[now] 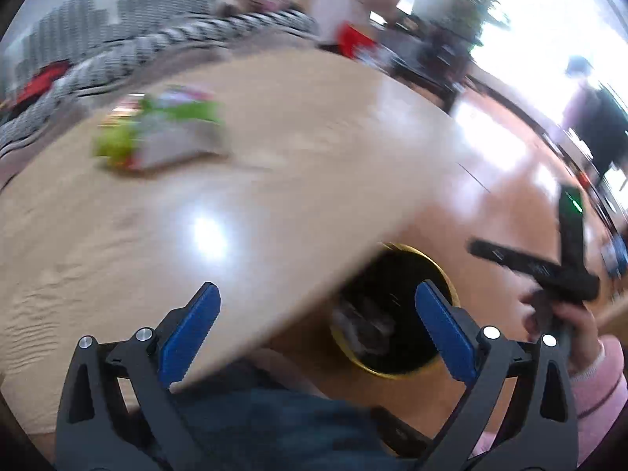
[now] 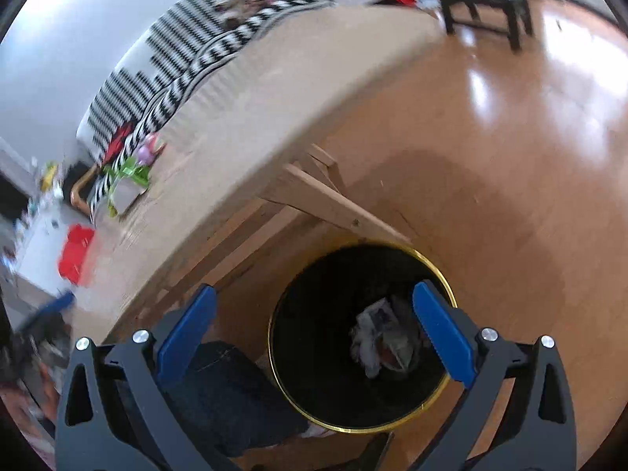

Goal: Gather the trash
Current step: 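Move both open grippers back over the remaining trash on the table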

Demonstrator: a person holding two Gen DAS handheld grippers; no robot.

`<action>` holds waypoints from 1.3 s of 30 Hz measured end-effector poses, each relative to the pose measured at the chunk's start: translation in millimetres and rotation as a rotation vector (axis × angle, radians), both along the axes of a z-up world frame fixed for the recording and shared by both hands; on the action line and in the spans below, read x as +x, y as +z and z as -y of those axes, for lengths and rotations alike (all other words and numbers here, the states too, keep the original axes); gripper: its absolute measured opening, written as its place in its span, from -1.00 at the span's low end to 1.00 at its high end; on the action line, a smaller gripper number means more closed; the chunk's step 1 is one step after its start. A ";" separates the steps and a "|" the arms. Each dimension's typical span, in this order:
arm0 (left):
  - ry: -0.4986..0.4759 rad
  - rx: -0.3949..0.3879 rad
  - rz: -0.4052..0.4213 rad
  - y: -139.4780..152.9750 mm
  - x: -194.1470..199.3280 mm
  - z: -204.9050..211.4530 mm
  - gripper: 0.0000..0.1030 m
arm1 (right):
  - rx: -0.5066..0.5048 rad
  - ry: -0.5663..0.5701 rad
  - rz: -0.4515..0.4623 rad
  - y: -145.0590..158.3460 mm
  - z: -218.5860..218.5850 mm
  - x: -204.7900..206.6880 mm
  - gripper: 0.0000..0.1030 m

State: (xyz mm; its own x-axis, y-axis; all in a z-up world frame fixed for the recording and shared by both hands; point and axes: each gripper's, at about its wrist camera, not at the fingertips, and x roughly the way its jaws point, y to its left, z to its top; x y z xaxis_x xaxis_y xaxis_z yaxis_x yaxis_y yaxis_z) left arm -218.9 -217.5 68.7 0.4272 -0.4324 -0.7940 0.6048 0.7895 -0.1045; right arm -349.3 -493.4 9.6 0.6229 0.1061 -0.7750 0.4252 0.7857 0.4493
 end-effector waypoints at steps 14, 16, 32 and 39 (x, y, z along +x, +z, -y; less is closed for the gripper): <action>0.340 0.140 -0.081 -59.8 135.2 -115.4 0.88 | -0.391 0.429 -0.086 25.9 -140.6 168.2 0.90; 0.317 0.158 -0.024 -65.6 145.1 -115.2 0.89 | -0.444 0.489 -0.074 22.6 -154.9 181.6 0.90; 0.192 0.137 0.026 -64.6 241.6 -92.3 0.90 | -0.444 0.669 -0.066 19.1 -197.9 307.5 0.90; 0.100 0.131 0.029 -63.6 255.5 -90.1 0.89 | -0.435 0.586 -0.051 29.7 -196.5 318.3 0.89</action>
